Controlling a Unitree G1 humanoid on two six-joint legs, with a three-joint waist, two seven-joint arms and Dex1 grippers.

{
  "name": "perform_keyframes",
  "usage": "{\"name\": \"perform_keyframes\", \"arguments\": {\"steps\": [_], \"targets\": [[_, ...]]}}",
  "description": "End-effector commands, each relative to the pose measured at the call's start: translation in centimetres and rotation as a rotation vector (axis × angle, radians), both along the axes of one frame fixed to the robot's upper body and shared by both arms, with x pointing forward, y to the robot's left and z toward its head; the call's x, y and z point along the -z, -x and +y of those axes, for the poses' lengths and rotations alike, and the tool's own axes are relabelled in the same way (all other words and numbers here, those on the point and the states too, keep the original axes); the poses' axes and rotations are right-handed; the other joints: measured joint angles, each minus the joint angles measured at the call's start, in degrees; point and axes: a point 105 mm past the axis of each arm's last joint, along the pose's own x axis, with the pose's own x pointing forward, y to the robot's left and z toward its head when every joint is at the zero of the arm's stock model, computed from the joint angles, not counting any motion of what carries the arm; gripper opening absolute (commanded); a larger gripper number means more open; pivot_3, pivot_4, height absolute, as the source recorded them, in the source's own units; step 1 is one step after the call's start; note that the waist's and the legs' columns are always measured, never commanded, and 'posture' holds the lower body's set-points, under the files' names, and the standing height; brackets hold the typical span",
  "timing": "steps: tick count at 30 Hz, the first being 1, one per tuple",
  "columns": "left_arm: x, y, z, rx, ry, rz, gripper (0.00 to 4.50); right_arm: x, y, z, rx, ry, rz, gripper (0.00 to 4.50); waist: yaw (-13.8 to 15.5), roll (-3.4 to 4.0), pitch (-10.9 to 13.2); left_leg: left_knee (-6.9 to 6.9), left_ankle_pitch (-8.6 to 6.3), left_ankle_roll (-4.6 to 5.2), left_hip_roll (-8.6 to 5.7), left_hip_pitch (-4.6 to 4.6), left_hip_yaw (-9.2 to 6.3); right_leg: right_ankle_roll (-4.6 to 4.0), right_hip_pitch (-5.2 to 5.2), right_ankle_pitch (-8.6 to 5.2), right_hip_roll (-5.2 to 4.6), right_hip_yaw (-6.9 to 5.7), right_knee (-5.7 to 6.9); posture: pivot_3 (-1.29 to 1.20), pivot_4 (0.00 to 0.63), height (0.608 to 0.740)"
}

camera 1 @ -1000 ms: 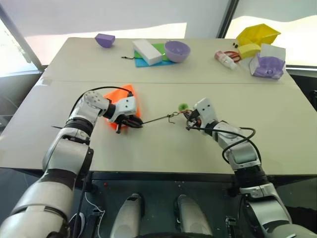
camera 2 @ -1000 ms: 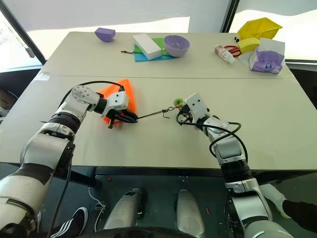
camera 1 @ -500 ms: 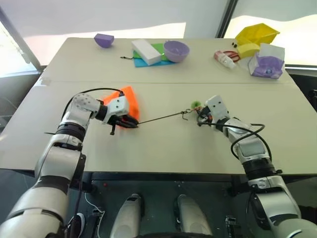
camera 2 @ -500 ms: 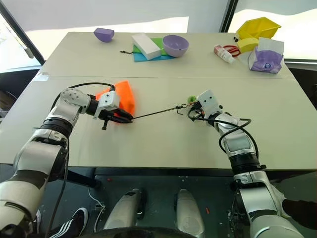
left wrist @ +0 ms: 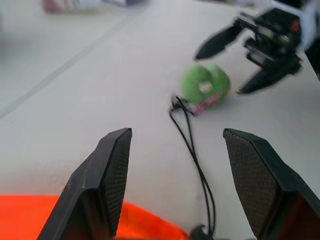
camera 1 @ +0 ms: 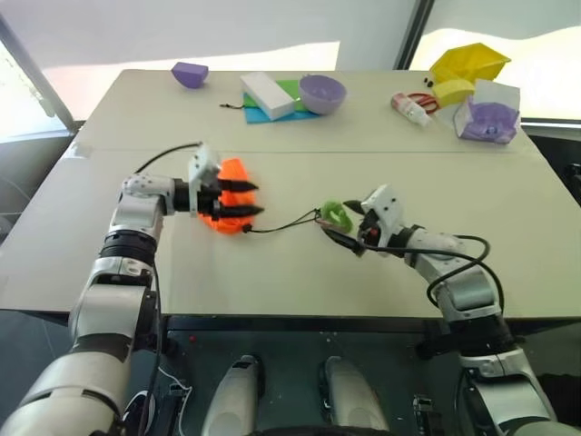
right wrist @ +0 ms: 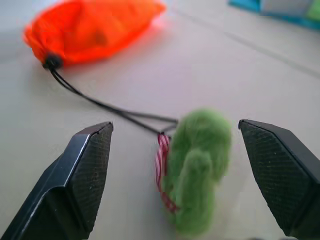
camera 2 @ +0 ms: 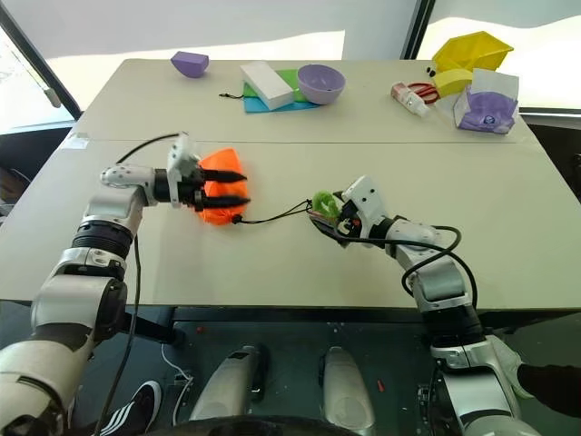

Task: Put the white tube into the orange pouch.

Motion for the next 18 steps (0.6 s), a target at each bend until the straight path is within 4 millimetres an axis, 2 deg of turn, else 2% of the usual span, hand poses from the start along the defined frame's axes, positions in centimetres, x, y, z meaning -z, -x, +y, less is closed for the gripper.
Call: {"name": "perform_keyframes", "arguments": {"steps": [1, 3, 6, 9, 12, 16, 18], "targets": [[-1.8, -0.2, 2.0, -0.143, 0.099, -0.071, 3.11, -2.6, 0.1, -1.2, 0.027, -0.019, -0.148, 4.22, 0.0, 0.00, 0.0, 0.00, 0.00, 0.00, 0.00, 0.00, 0.00, 0.00, 0.01, 0.00, 0.00, -0.01, -0.01, 0.00, 0.150, 0.740], [-1.0, 0.3, 3.3, -0.209, 0.095, -0.077, 3.11, -2.9, -0.3, -1.8, 0.041, -0.034, -0.147, 4.22, 0.0, 0.00, 0.0, 0.00, 0.00, 0.00, -0.01, 0.03, 0.02, -0.01, 0.01, 0.01, -0.01, 0.01, -0.01, 0.00, 0.150, 0.740], [0.5, 0.7, 6.0, -0.352, 0.049, -0.056, 3.11, -2.4, 1.6, -1.2, -0.078, -0.030, -0.095, 4.22, 0.1, 0.00, 0.0, -0.01, 0.00, 0.00, 0.01, 0.04, 0.02, -0.02, 0.00, 0.01, -0.01, 0.03, 0.00, 0.00, 0.150, 0.740], [0.9, 2.0, 9.2, -0.495, 0.031, -0.080, 3.11, -1.0, 3.6, -1.4, -0.139, 0.027, -0.042, 4.22, 0.2, 0.00, 0.0, -0.06, -0.01, -0.01, 0.10, 0.01, -0.02, -0.04, -0.02, 0.00, -0.01, 0.02, -0.02, 0.00, 0.150, 0.740], [1.7, 3.6, 12.4, -0.656, 0.025, -0.074, 3.11, 0.5, 4.7, -2.3, -0.134, 0.084, -0.002, 4.22, 0.4, 0.00, 0.0, -0.08, -0.03, -0.01, 0.25, 0.00, -0.01, -0.06, -0.01, -0.01, -0.07, 0.06, -0.12, 0.00, 0.150, 0.740], [3.5, 5.9, 14.9, -0.798, 0.016, -0.047, 3.11, 1.9, 4.5, -3.7, -0.082, 0.105, 0.036, 4.22, 0.3, 0.01, 0.0, -0.06, -0.04, -0.02, 0.42, 0.03, 0.05, -0.57, 0.10, 0.04, -0.09, 0.19, -0.47, 0.00, 0.150, 0.740], [4.4, 6.8, 15.8, -0.853, 0.031, -0.023, 3.11, 2.5, 5.3, -3.1, -0.128, 0.096, 0.057, 4.22, 0.4, 0.00, 0.0, -0.06, -0.06, -0.05, 0.56, 0.06, 0.07, -0.73, 0.26, 0.15, -0.05, 0.13, -0.75, 0.00, 0.150, 0.740]]}}
